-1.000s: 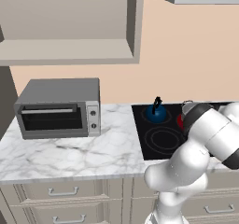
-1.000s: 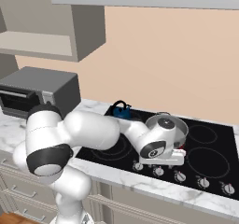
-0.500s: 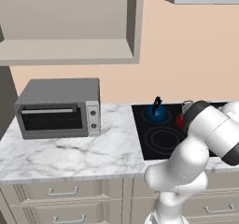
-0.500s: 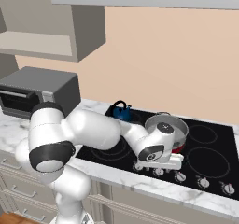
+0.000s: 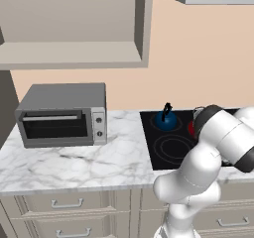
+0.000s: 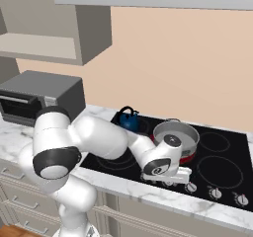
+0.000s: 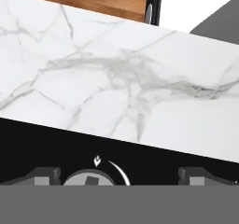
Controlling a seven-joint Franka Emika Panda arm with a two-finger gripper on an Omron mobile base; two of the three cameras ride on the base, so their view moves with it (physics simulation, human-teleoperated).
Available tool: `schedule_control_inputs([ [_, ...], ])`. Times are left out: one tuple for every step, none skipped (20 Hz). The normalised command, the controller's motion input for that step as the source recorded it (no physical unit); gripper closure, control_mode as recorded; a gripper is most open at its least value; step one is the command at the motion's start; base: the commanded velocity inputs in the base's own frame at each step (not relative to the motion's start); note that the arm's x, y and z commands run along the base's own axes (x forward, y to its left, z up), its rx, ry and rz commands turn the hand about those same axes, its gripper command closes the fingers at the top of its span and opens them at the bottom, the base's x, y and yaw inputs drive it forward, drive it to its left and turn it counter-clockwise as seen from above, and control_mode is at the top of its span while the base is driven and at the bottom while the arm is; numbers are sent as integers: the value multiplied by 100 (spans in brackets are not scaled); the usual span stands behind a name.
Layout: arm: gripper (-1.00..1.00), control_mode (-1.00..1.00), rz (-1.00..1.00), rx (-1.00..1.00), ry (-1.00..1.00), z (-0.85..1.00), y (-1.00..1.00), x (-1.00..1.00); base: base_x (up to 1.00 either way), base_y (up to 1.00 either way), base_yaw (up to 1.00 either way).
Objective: Pick the kettle from the cabinet and place it on a stove burner. Then pick the pot from the counter and place it on another stove burner. Finally, turn both burners on.
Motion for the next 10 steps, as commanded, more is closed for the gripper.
schedule_control_inputs([
  [-100, -100, -4, 0, 0, -11, 5, 24, 0, 0, 0],
  [-100, -100, -3, 0, 0, -7, 1, 25, 0, 0, 0],
  [-100, -100, -2, 0, 0, -5, 0, 25, 0, 0, 0],
  [-100, -100, -2, 0, 0, -7, 0, 26, 0, 0, 0],
  [-100, -100, -2, 0, 0, -6, 0, 25, 0, 0, 0],
  [-100, -100, -3, 0, 0, -4, 0, 22, 0, 0, 0],
  [-100, -100, -3, 0, 0, -4, 0, 19, 0, 0, 0],
  [-100, -100, -3, 0, 0, -5, 0, 19, 0, 0, 0],
  [-100, -100, -3, 0, 0, -5, 0, 19, 0, 0, 0],
  [-100, -100, -3, 0, 0, -12, 3, 20, 0, 0, 0],
])
